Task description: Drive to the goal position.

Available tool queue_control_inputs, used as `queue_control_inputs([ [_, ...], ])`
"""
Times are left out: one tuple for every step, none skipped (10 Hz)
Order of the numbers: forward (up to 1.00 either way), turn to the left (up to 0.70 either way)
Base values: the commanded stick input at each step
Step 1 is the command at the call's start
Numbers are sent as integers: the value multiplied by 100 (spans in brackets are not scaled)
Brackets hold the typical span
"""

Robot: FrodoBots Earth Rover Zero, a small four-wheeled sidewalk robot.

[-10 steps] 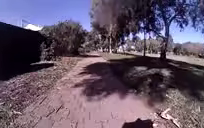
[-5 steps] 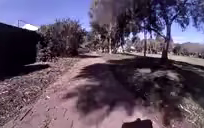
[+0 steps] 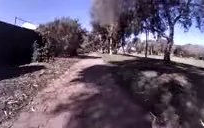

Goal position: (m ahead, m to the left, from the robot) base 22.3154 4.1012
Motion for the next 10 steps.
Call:
queue_control_inputs([
  [70,18],
  [70,0],
  [70,0],
  [70,0],
  [70,0],
  [70,0],
  [70,0],
  [70,0],
  [70,0],
  [70,0],
])
